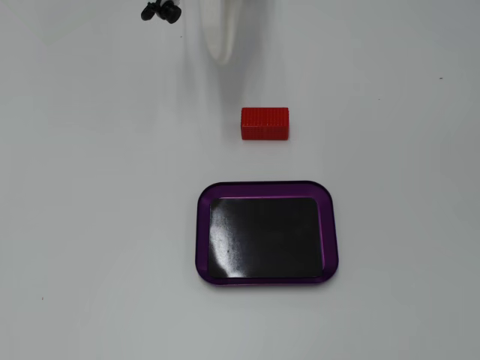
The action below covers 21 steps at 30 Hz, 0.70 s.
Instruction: Pick up the cube and place it in the box.
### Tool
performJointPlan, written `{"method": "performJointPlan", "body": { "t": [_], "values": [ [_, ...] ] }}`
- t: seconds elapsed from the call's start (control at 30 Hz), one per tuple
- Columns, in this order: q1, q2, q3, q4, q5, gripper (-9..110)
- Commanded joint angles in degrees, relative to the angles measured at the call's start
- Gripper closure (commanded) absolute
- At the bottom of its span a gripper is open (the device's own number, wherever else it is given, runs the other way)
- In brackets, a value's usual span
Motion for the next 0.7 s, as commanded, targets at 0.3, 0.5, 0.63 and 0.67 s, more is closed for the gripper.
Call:
{"method": "performJointPlan", "body": {
  "t": [0.3,0.5,0.63,0.67],
  "values": [
    [1.23,0.79,-3.08,-8.35,-0.18,102],
    [1.23,0.0,-14.5,-6.77,-0.09,102],
    [0.7,-0.09,-15.03,-2.55,-0.44,102],
    [1.05,-0.18,-15.29,-2.02,-0.53,102]
  ]
}}
